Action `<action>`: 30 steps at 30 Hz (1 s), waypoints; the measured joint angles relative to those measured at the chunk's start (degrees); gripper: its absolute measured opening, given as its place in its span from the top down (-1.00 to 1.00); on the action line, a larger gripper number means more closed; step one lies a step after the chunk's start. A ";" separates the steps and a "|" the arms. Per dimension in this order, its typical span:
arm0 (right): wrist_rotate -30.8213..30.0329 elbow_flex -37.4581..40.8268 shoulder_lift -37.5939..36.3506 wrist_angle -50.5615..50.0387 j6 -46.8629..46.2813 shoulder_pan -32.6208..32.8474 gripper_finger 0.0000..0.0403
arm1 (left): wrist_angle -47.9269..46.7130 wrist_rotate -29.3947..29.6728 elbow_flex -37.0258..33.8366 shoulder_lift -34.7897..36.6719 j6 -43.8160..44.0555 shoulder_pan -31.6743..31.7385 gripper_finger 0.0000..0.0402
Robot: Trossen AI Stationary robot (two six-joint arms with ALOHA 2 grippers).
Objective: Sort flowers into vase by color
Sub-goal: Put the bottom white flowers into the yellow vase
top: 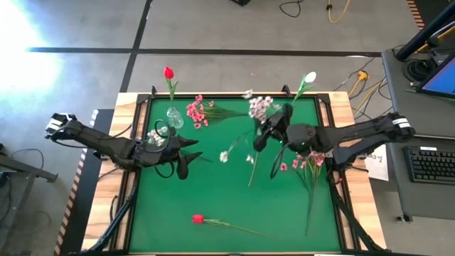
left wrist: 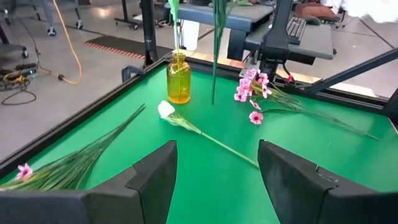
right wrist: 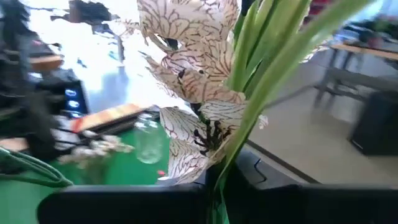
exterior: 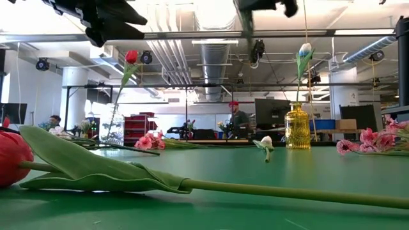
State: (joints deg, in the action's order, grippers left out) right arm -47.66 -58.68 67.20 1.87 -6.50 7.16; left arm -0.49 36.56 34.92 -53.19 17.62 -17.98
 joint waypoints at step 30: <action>-16.86 8.78 -15.10 -4.12 1.53 -15.74 0.91 | -2.58 0.42 -0.02 0.56 2.87 0.00 -0.04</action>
State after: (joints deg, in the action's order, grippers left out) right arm -64.52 -49.90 52.10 -2.24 -4.97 -8.58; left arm -3.07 36.97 34.89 -52.62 20.49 -17.98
